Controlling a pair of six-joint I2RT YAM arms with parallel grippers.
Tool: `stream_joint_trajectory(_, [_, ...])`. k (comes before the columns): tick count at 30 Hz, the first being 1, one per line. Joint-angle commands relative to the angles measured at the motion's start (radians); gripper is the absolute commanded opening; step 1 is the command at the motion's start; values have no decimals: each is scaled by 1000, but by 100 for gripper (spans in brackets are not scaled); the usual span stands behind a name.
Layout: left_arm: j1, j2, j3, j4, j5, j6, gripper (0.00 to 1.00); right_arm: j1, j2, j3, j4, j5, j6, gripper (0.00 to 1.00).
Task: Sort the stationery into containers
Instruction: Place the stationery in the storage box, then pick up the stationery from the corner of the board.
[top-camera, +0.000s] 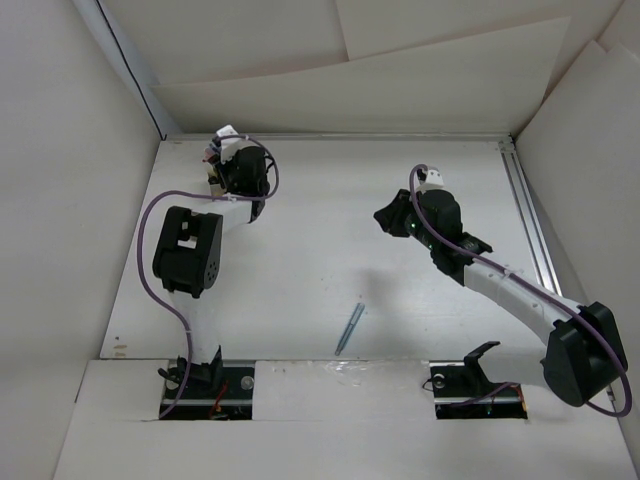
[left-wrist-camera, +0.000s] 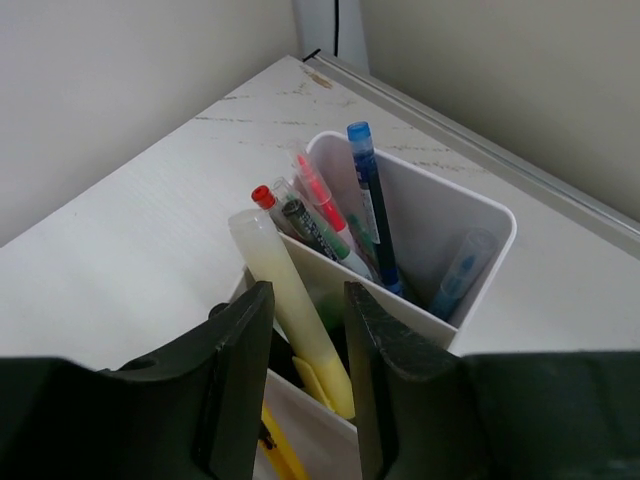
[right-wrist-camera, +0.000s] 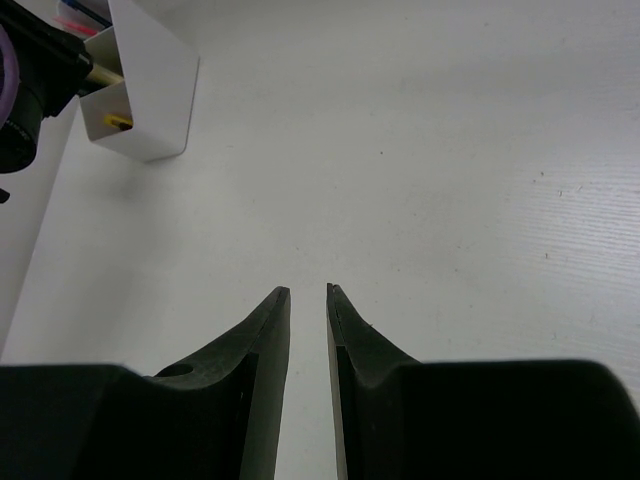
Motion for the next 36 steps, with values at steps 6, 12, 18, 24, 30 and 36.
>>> stream_joint_trajectory(6, [-53,-143,-28,19,-37,-10,35,-4,-9,6,62,-11,-13,27])
stream_joint_trajectory(12, [-148,-309,-28,-204,74,-164,30,5,-18,6,62,1,-4,25])
stream_joint_trajectory(18, [-335,-390,-75,-403,405,-344,26,-4,-43,-14,62,82,-4,0])
stream_joint_trajectory(24, [-515,-347,-138,-543,792,-353,27,-39,-75,-23,14,144,38,13])
stream_joint_trajectory(30, [-734,-358,-270,-584,900,-287,52,-96,-75,-23,-35,168,68,45])
stream_joint_trajectory(36, [-939,-258,-214,-725,780,-345,59,-114,-66,-23,-35,147,68,49])
